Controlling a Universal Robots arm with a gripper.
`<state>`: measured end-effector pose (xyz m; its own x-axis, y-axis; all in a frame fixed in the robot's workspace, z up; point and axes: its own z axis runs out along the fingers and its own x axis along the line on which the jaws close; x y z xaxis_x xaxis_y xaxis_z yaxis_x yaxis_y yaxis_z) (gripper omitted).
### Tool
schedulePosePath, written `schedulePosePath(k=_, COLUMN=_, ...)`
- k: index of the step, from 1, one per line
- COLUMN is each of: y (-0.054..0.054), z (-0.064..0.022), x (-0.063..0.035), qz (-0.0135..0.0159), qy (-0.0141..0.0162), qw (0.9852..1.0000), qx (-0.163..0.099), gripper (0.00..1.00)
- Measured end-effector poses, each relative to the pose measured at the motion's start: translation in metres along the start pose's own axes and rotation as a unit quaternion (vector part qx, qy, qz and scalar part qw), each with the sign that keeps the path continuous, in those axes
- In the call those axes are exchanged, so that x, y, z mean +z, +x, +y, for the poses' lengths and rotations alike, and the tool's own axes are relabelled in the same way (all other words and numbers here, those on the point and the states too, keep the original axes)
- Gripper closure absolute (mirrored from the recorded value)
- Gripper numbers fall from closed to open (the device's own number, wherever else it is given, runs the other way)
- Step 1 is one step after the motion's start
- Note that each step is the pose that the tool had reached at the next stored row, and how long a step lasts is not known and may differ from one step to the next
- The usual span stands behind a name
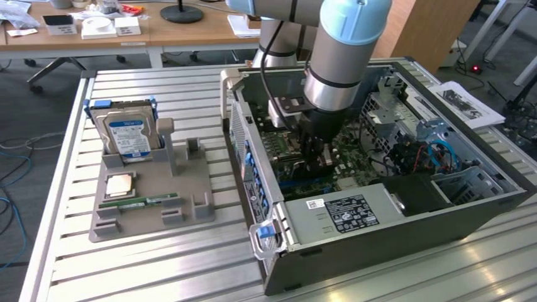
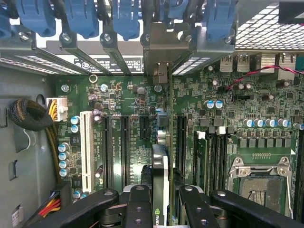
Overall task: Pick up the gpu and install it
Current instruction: 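Insert the gpu into the slot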
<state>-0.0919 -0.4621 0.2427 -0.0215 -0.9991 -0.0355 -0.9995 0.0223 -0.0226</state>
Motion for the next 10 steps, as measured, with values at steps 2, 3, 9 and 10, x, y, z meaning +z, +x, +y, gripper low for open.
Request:
schedulePosePath(k=2, y=-0.0001, z=0.0007, x=0.0000, qz=0.0000, qy=0.0000, qw=1.0000, qx=0.000, gripper=0.73)
schedulePosePath(k=3, y=-0.0002, z=0.0009, x=0.0000, qz=0.0000, qy=0.0001, qw=1.0000, qx=0.000, gripper=0.73)
schedulePosePath(k=9, y=-0.0002, z=0.0013, x=0.0000, qz=0.0000, qy=0.0000, qw=1.0000, qx=0.000, gripper=0.73)
schedulePosePath(k=10, y=-0.0002, z=0.0013, x=0.0000, qz=0.0000, qy=-0.0001, qw=1.0000, qx=0.000, gripper=0.73)
